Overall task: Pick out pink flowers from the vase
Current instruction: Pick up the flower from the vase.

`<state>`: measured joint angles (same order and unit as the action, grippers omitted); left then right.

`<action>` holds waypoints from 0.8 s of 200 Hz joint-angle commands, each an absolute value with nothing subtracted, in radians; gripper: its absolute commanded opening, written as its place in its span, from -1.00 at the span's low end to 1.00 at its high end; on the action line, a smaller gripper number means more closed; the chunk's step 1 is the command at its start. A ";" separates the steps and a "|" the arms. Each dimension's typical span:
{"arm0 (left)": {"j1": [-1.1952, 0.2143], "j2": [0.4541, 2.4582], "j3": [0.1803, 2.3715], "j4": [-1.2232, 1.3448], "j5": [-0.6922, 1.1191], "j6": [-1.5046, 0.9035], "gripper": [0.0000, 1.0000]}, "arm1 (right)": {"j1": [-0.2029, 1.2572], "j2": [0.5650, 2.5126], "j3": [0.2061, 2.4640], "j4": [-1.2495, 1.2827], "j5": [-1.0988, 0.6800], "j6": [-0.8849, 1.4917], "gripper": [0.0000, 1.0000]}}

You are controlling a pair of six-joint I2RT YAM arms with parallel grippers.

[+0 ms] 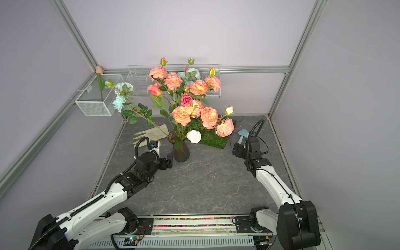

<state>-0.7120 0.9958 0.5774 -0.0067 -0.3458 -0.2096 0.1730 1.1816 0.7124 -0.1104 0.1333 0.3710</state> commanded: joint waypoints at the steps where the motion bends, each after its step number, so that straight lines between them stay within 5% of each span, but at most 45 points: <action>1: -0.747 1.015 0.549 0.205 -0.318 -0.088 0.89 | 0.176 1.193 0.729 -0.150 0.104 0.382 0.86; 160: -0.739 1.476 0.716 0.581 -0.515 -0.111 0.94 | 0.195 1.143 0.775 -0.274 0.068 0.344 0.88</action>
<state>-0.7452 1.4410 0.6819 0.5041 -0.4610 -0.0860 0.1856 1.1736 0.7609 -0.2554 0.0834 0.3584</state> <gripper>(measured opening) 0.986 0.940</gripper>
